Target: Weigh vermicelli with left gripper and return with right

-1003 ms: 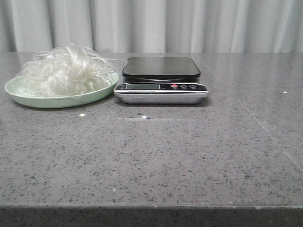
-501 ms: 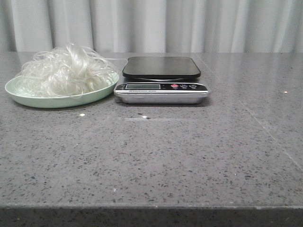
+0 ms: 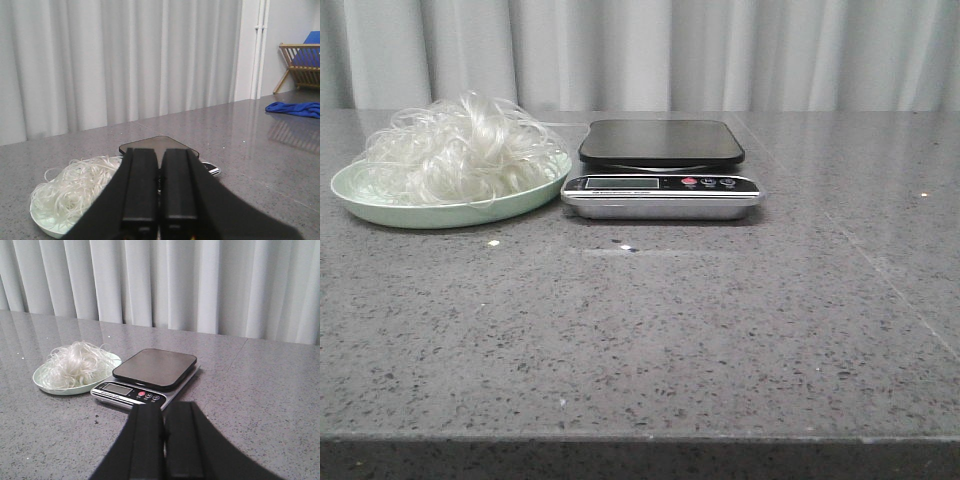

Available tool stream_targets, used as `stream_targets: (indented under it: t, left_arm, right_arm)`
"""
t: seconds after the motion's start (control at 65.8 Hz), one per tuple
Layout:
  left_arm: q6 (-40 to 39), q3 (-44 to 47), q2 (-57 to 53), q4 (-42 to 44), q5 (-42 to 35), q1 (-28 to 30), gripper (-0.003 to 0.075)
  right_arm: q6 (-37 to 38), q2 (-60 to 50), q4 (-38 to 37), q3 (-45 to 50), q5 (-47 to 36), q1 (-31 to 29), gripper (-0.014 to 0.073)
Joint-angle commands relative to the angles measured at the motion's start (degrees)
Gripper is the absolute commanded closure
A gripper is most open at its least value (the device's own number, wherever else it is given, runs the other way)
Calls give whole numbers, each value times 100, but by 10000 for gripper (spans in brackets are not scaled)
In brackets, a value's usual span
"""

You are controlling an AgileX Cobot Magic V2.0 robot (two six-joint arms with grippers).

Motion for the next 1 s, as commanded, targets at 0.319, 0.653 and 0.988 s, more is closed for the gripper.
stream_targets:
  t: [0.319,0.653,0.988]
  left_arm:
    - [5,347,81,327,-716,197,594]
    - [5,1252,8,269,-1068,2442,594]
    - [-6,1912,-134,269,-1737,3175,594]
  right_arm:
    - [-38,58,-54,-145,-473,-16,427]
    - [-38,58,-54,-145,-473,-16,427]
    - [-38,59,-54,-145,-471,-16,427]
